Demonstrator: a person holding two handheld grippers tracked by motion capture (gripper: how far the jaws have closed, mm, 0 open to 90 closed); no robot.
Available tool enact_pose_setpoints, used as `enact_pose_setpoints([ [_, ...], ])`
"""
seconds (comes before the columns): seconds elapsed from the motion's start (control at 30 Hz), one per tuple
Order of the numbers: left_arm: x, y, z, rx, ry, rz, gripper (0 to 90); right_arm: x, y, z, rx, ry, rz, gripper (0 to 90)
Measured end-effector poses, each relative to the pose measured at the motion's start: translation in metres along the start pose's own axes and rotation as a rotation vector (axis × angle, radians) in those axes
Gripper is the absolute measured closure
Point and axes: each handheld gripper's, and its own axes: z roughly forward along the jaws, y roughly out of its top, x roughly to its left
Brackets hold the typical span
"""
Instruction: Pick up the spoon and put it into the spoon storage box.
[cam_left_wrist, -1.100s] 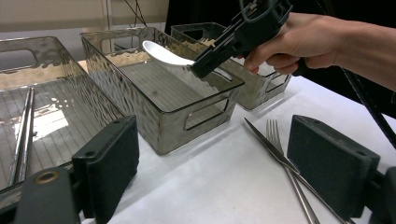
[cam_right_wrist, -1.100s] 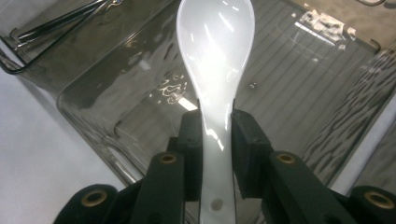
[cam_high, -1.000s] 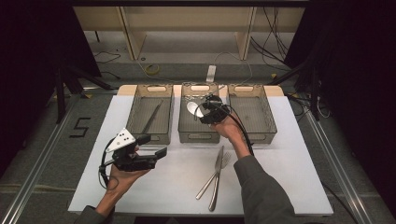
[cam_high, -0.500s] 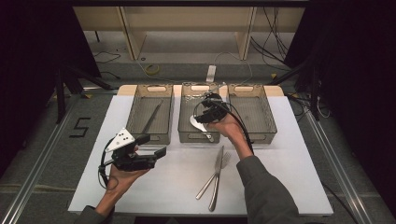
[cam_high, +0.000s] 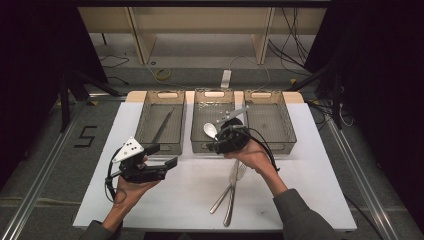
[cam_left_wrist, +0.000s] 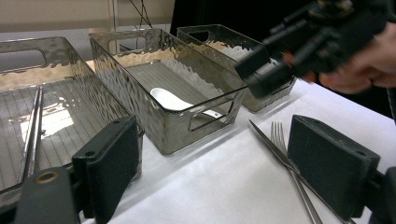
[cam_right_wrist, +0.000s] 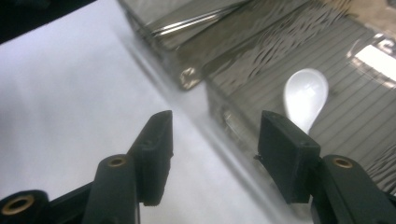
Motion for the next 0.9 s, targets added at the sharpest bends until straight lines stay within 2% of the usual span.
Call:
enact_pose_setpoints([
  [0.3, 0.000, 0.000, 0.000, -0.001, -0.001, -0.004, 16.3, 0.021, -0.041, -0.007, -0.037, 0.053, 0.020, 42.3],
  [0.33, 0.000, 0.000, 0.000, 0.000, -0.001, -0.001, 16.3, 0.023, -0.044, -0.007, -0.025, 0.065, 0.020, 41.2],
  [0.4, 0.000, 0.000, 0.000, 0.001, 0.001, 0.000, 16.3, 0.028, -0.048, -0.007, -0.010, 0.065, -0.003, 40.9],
  [0.6, 0.001, 0.000, 0.000, 0.002, 0.000, -0.004, 16.3, 0.036, -0.057, -0.008, -0.008, 0.082, -0.014, 42.6],
  [0.9, 0.000, 0.000, 0.001, 0.002, 0.000, -0.007, 16.0, 0.049, -0.066, 0.001, 0.039, 0.115, -0.040, 43.8],
])
